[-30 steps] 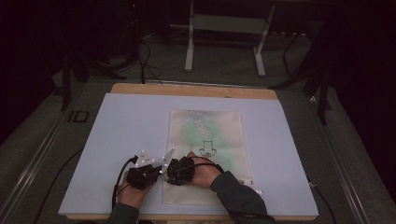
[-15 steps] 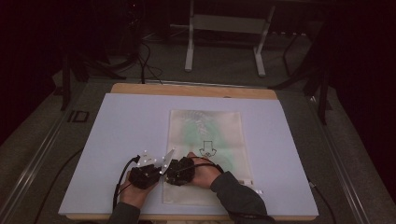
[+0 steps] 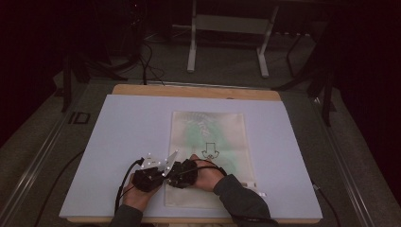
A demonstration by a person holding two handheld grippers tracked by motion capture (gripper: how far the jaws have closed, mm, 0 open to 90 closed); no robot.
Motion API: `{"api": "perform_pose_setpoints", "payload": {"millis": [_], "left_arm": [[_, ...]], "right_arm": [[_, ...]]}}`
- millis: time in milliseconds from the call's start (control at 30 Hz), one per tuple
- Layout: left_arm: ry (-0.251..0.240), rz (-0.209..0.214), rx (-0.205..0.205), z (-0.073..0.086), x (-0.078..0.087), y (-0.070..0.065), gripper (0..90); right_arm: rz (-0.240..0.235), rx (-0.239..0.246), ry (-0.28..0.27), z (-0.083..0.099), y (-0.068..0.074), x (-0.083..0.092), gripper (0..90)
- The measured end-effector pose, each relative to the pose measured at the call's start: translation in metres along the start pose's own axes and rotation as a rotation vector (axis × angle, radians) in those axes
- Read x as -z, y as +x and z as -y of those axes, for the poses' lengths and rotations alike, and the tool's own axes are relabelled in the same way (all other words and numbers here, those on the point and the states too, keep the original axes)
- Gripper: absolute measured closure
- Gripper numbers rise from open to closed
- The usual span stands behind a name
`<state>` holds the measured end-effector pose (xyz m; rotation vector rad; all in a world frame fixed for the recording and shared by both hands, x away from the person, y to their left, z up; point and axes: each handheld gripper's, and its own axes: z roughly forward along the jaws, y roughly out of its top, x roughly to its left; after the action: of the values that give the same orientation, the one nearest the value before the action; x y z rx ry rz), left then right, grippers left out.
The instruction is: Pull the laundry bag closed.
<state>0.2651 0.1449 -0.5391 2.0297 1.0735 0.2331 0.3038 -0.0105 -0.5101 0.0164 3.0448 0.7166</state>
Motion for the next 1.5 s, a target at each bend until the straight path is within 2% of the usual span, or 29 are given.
{"api": "perform_pose_setpoints", "payload": {"millis": [233, 400, 500, 1100, 1333, 1400, 1500], "left_arm": [[0.006, -0.022, -0.007, 0.001, -0.001, -0.002, 89.3], [0.018, 0.002, 0.014, 0.0, 0.0, 0.002, 89.5], [0.023, -0.013, -0.001, 0.0, 0.0, 0.0, 89.7], [0.023, -0.016, -0.006, 0.0, -0.001, 0.0, 89.9], [0.018, -0.031, -0.012, 0.0, -0.001, -0.003, 89.7], [0.019, -0.031, 0.001, 0.0, -0.001, -0.003, 89.7], [0.017, -0.044, -0.015, 0.0, 0.001, -0.005, 89.5]], "right_arm": [[0.003, 0.005, -0.007, 0.001, 0.0, 0.0, 82.1], [0.0, 0.008, -0.005, 0.002, 0.0, 0.001, 82.3], [-0.004, 0.004, -0.007, 0.002, -0.001, 0.001, 82.3], [0.005, 0.004, 0.008, 0.014, -0.004, 0.008, 82.6], [-0.009, -0.024, -0.003, 0.023, -0.006, 0.012, 82.5], [-0.01, -0.023, -0.002, 0.023, -0.006, 0.012, 82.4], [-0.01, -0.019, 0.002, 0.022, -0.006, 0.011, 82.4]]}}
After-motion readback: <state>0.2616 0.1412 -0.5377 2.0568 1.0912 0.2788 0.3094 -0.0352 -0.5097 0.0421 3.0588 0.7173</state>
